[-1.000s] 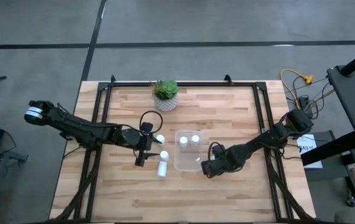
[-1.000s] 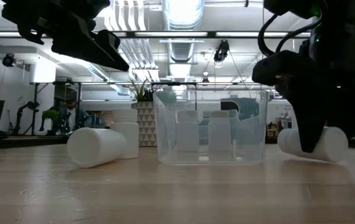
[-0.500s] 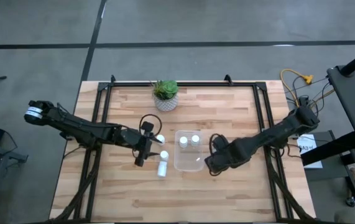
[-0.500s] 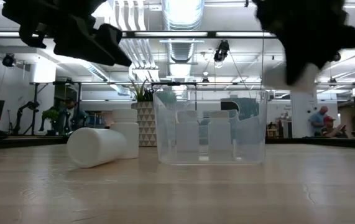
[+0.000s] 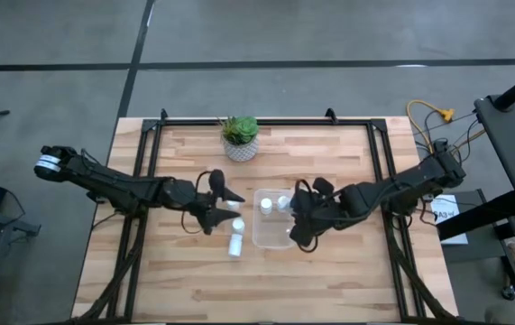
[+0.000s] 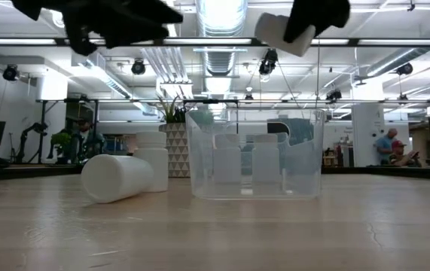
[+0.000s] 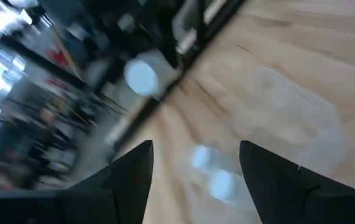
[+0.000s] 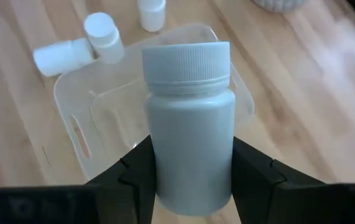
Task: Pick and place pill bottles into a basket
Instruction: Put the white medicine bottle into the transparent bin
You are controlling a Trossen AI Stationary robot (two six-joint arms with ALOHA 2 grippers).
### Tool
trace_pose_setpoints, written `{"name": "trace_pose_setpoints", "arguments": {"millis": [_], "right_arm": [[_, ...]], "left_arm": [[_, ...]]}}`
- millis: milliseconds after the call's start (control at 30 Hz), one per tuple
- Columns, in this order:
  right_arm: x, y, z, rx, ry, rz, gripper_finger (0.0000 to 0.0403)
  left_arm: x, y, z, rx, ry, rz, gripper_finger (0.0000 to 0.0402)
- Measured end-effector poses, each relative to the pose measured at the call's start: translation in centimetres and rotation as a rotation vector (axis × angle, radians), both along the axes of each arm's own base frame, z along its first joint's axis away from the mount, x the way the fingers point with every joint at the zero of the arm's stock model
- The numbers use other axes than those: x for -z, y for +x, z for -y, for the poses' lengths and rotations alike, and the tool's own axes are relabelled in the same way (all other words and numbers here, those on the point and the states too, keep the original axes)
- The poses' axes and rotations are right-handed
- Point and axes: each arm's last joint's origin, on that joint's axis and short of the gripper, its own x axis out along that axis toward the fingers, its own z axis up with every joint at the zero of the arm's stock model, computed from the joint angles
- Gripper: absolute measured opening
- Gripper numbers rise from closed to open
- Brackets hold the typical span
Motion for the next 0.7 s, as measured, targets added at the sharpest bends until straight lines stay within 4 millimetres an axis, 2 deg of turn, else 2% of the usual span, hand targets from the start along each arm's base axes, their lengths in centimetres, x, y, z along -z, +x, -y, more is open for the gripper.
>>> {"name": "trace_pose_setpoints", "arguments": {"millis": [267,500,700], "right_arm": [[-0.5,0.9,0.6,-0.152,-0.013,0.010,0.0147],[-0.8,1.5,0.7,-0.217,-0.014,0.052,0.0147],[-1.0,2.0,0.3,-0.275,0.038,0.097,0.0148]], "left_arm": [[-0.7,0.9,0.1,0.041,0.242,0.135,0.0221],[0.9,2.8,0.4,0.056,0.350,0.132,0.0221],[1.5,4.8,0.7,0.046,0.427,0.229,0.0221]]}}
